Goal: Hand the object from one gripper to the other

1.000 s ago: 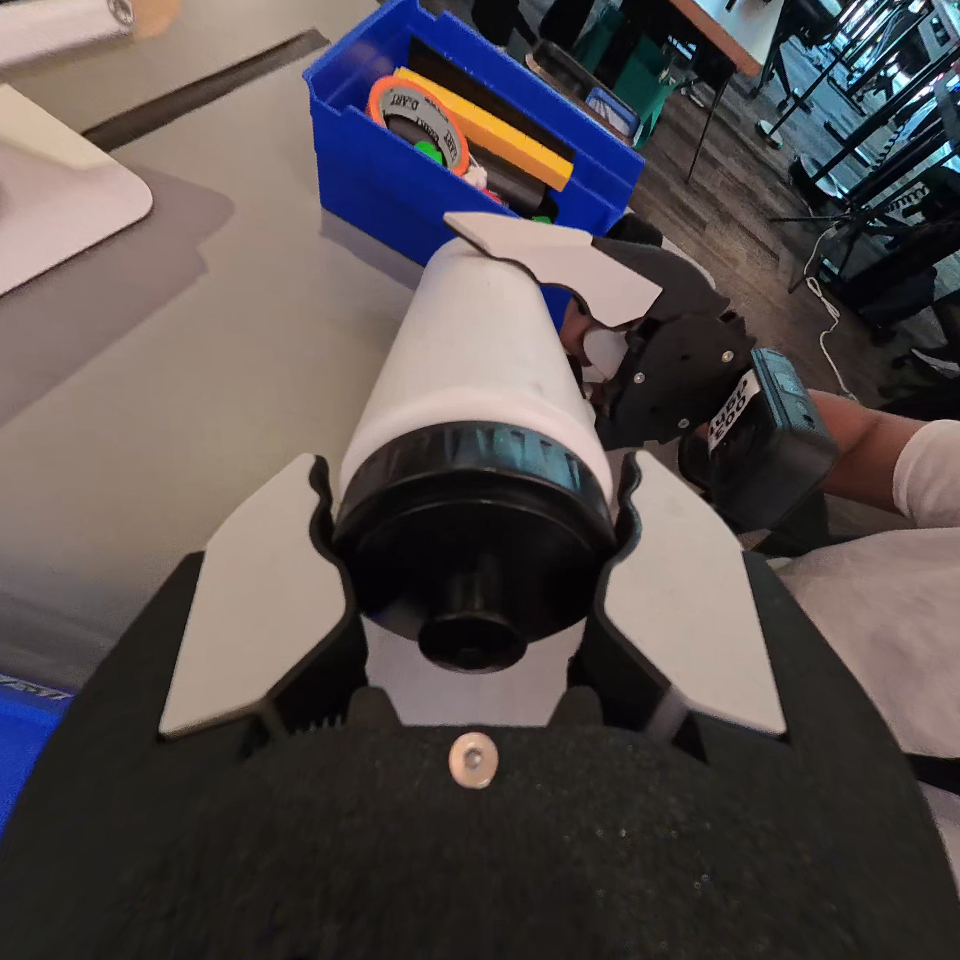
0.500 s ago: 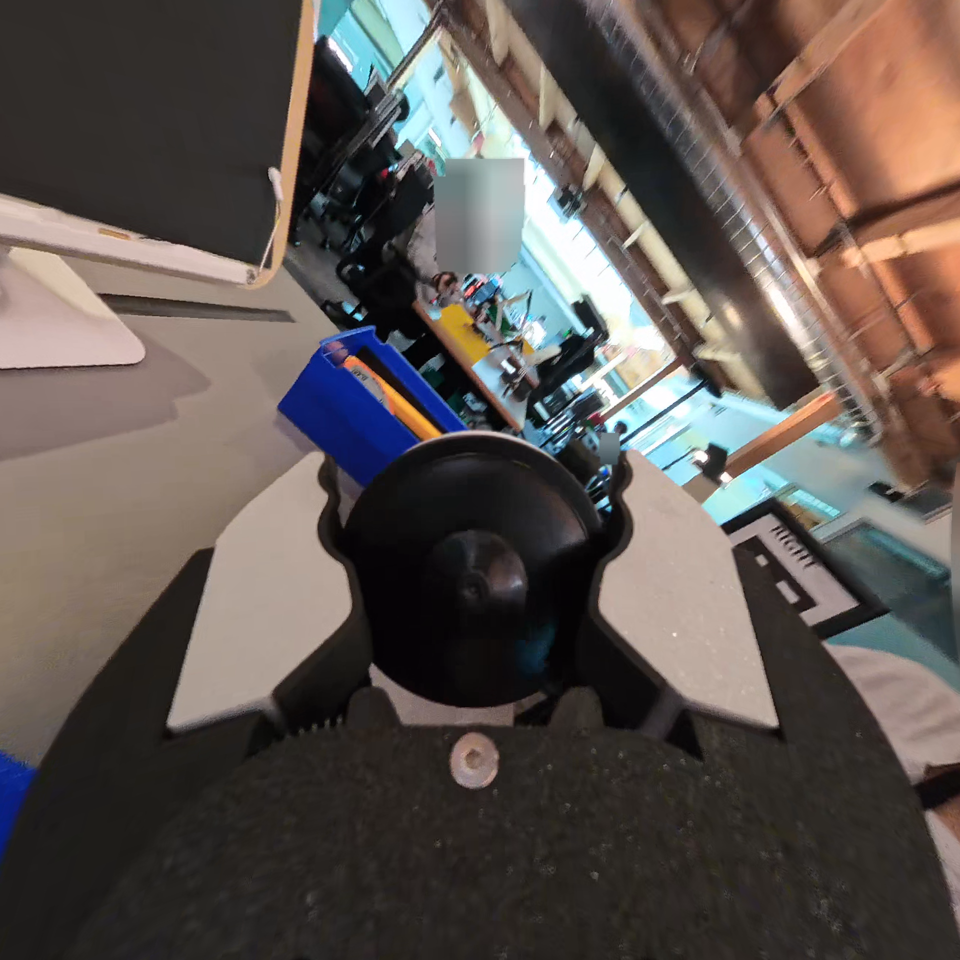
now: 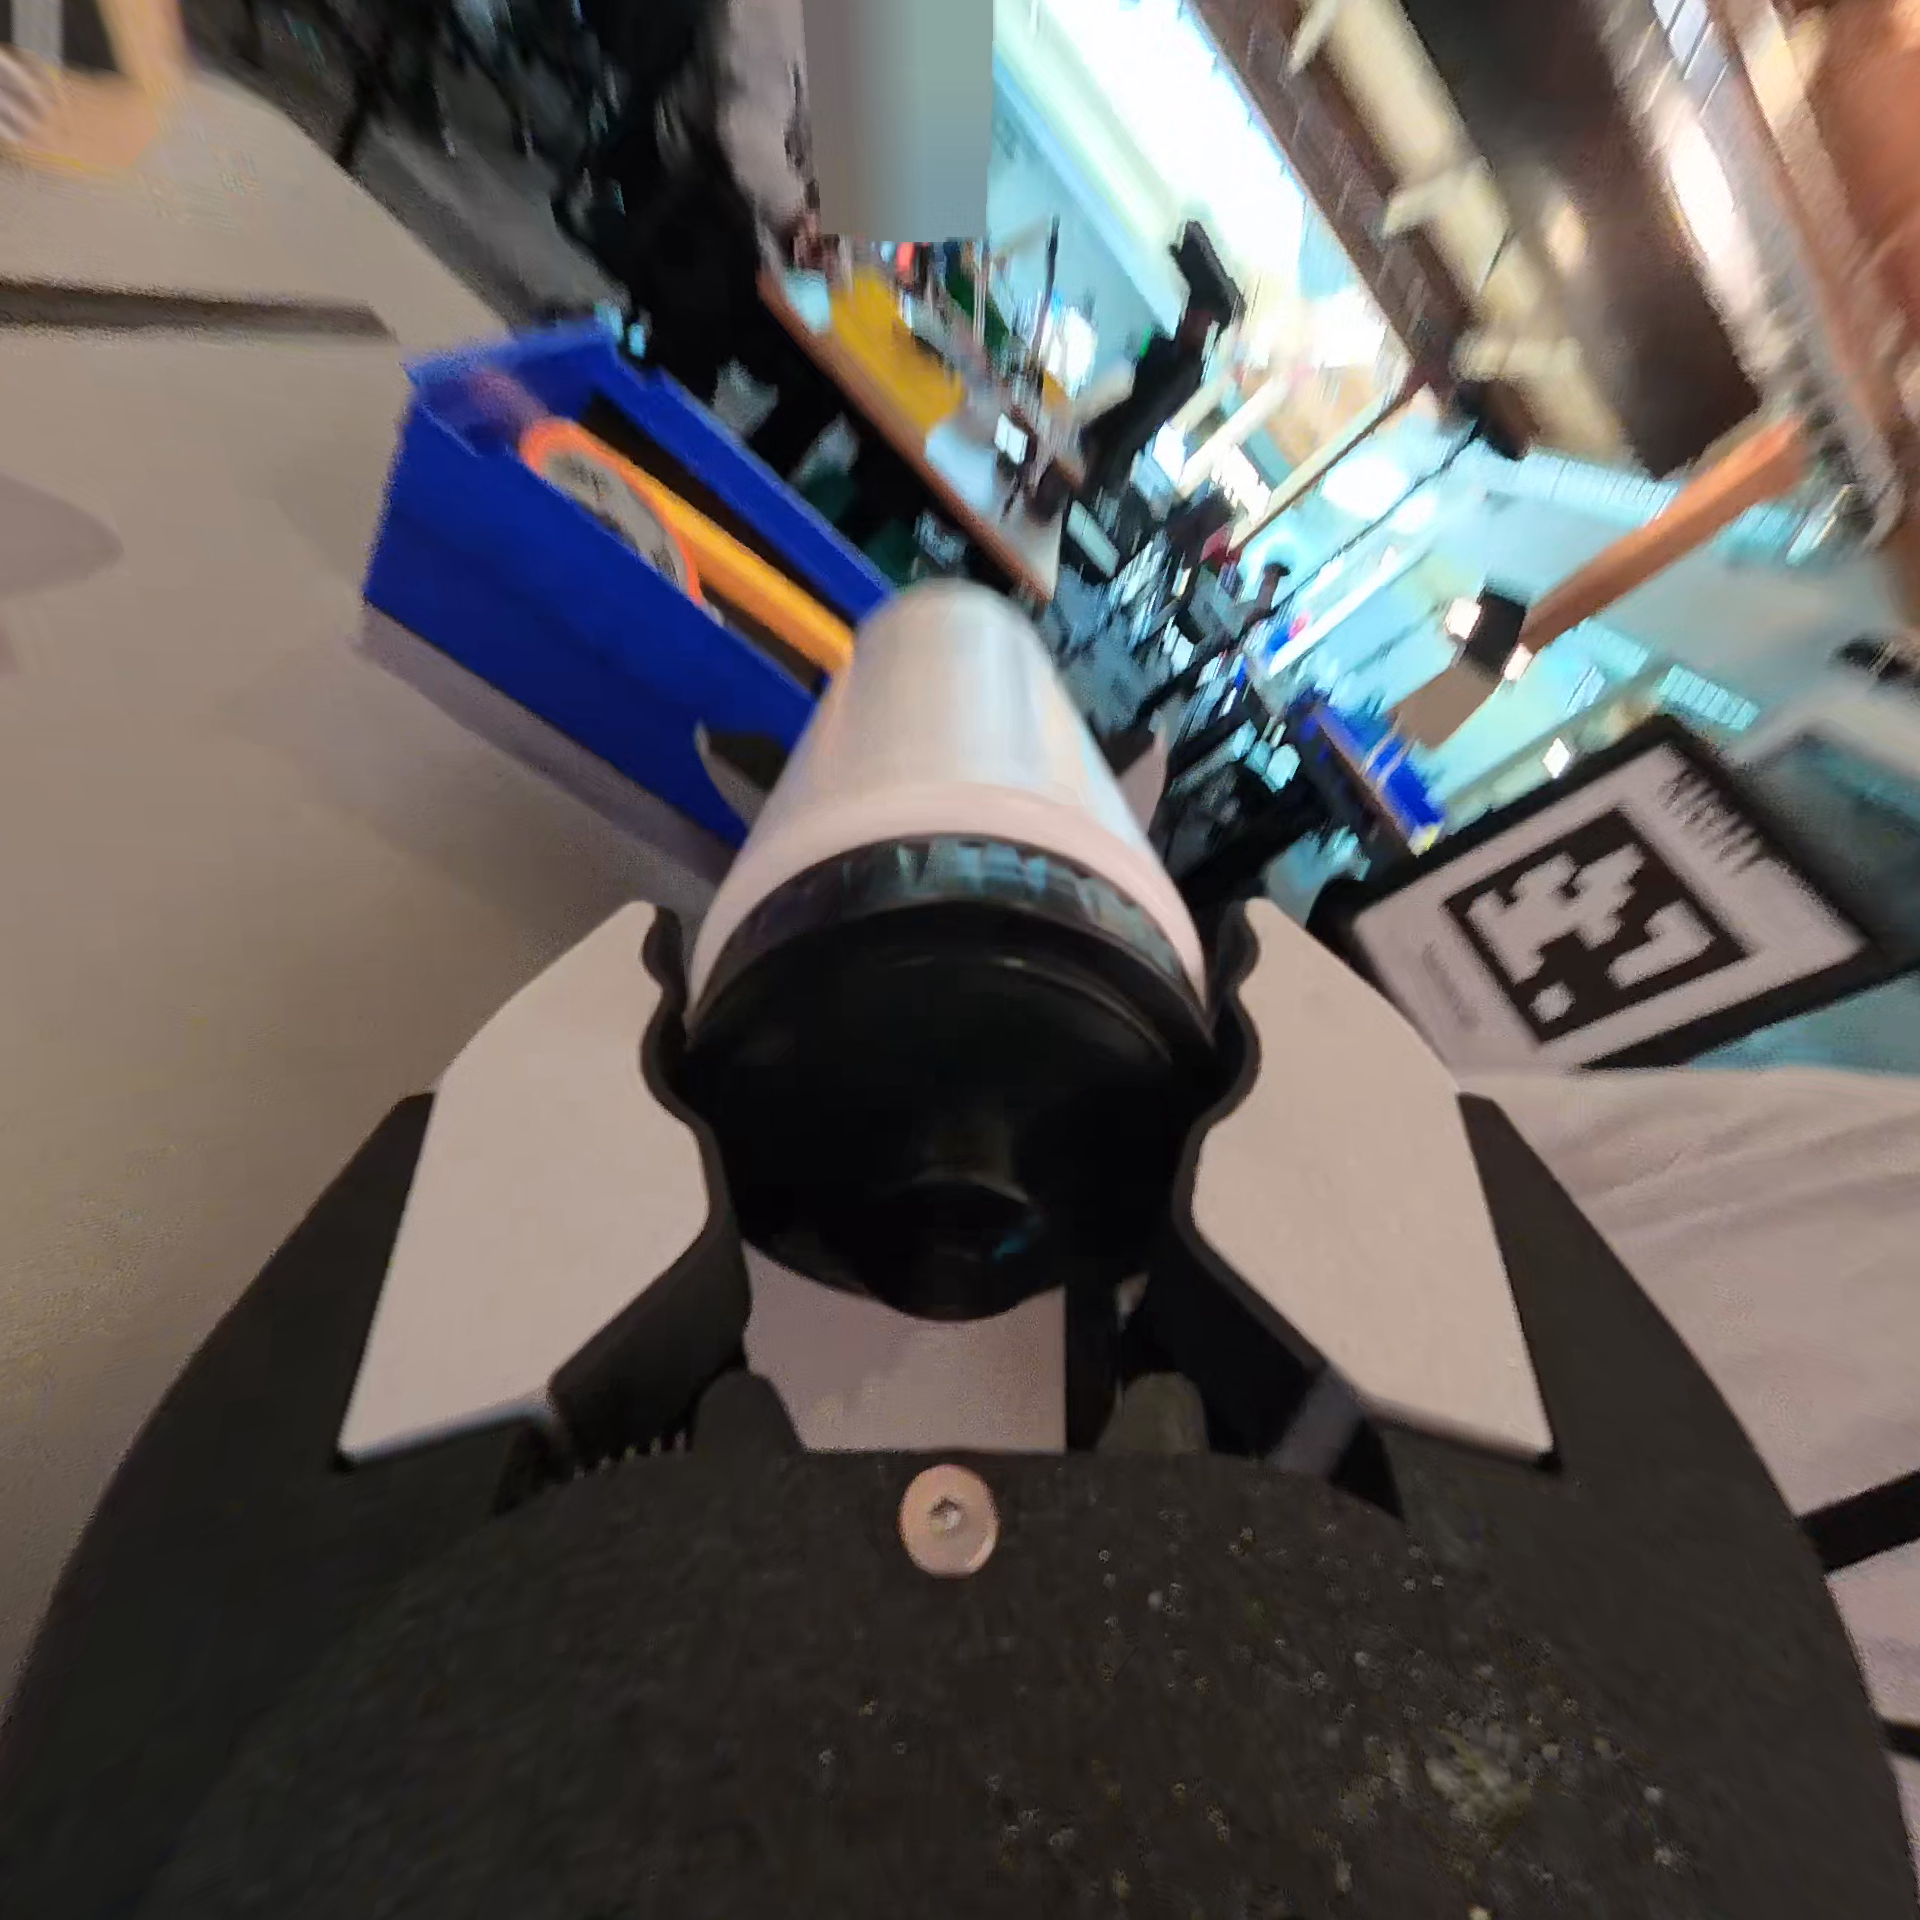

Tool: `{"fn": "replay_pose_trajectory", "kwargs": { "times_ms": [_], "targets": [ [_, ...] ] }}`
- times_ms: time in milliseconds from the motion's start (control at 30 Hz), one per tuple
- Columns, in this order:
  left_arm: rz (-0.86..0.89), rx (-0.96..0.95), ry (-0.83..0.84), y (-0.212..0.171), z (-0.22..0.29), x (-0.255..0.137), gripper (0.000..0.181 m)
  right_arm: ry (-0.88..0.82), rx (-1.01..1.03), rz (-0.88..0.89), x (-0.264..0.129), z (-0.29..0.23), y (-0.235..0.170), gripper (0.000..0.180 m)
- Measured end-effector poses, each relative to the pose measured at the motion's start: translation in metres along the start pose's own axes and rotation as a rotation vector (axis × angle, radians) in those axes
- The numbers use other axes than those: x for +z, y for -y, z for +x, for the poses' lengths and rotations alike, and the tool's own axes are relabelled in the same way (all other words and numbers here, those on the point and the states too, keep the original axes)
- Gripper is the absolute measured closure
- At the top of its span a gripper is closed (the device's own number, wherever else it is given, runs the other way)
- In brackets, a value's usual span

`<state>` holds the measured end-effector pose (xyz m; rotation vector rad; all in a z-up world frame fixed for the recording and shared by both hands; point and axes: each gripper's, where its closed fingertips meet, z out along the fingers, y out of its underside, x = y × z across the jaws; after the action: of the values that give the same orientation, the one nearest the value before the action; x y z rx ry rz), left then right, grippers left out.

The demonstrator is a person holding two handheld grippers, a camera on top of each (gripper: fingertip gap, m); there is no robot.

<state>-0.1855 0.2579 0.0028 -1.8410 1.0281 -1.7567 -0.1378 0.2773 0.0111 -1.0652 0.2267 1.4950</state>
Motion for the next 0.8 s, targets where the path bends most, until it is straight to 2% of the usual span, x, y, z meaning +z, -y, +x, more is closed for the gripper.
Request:
{"fn": "replay_pose_trajectory", "kwargs": {
  "times_ms": [67,100,233,333,367,433,567,633,700,800],
  "targets": [
    [-0.063,0.038,0.016,-0.013,0.006,0.015,0.084,0.014,-0.034,0.089,-0.002,-0.006,0.018,0.081],
    [-0.074,0.041,0.019,-0.015,0.008,0.018,0.084,0.021,-0.032,0.079,-0.002,-0.008,0.021,0.081],
    [-0.142,0.055,0.023,-0.023,0.008,0.016,0.085,0.021,-0.062,-0.037,-0.001,-0.011,0.015,0.083],
    [-0.168,0.161,0.161,-0.021,-0.007,0.007,0.087,0.002,-0.165,-0.1,-0.004,-0.009,0.01,0.084],
    [-0.161,0.228,0.228,-0.016,-0.013,0.0,0.089,-0.027,-0.24,-0.139,-0.006,-0.005,0.009,0.084],
    [-0.105,0.368,0.341,0.001,-0.019,-0.016,0.08,-0.081,-0.415,-0.257,-0.009,0.002,0.002,0.084],
    [-0.005,0.643,0.343,0.022,0.006,-0.033,0.077,-0.188,-0.861,-0.474,-0.013,0.01,-0.011,0.086],
    [-0.009,0.639,0.278,0.017,0.021,-0.027,0.068,-0.224,-1.034,-0.535,-0.01,0.009,-0.02,0.087],
    [-0.061,0.572,0.228,0.004,0.028,-0.014,0.067,-0.268,-1.153,-0.577,-0.007,0.01,-0.028,0.087],
    [-0.124,0.548,0.266,-0.009,0.021,0.006,0.061,-0.309,-1.292,-0.627,-0.002,0.007,-0.04,0.086]
  ]
}}
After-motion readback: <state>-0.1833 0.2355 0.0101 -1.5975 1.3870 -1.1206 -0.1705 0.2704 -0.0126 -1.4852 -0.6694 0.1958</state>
